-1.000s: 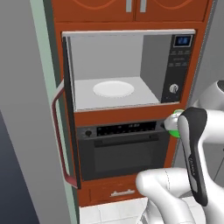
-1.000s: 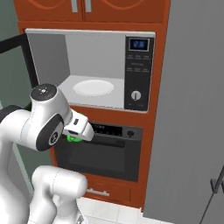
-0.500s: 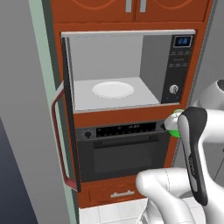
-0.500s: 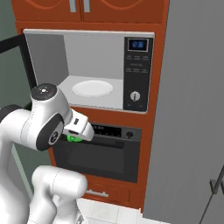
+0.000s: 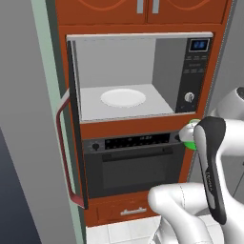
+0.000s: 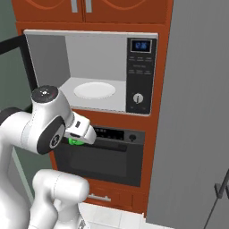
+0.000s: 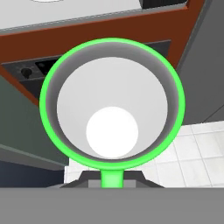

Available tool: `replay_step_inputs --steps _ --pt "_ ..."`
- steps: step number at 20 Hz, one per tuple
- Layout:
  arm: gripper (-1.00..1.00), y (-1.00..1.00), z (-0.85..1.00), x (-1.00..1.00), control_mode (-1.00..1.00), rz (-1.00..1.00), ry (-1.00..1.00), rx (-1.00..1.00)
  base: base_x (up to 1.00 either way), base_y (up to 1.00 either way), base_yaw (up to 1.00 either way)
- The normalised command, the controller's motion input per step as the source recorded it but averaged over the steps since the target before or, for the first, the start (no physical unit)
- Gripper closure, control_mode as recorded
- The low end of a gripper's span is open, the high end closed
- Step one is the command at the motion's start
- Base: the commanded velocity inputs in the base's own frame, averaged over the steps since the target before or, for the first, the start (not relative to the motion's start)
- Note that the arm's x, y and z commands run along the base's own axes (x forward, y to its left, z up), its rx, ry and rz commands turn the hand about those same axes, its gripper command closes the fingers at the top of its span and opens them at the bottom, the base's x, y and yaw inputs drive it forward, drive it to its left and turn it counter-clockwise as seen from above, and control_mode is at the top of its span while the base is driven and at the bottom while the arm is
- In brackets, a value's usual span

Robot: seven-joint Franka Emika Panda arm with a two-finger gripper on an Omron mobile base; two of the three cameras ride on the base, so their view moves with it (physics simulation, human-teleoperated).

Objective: Pick the mug from the counter and place it inside the microwave. Then close the microwave.

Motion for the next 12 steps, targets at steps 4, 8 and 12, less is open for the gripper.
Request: replay_step_inputs --steps 4,8,12 --pt "1.0 0.46 0.0 -0.06 -1.0 0.02 -0.11 -0.02 0.0 0.0 0.0" --pt "1.0 0.77 0.11 0.0 -1.0 0.08 -0.08 -0.1 0.0 0.0 0.0" --pt "1.0 0.43 0.15 0.19 -1.0 0.13 -0.05 -0.1 0.0 0.0 0.0"
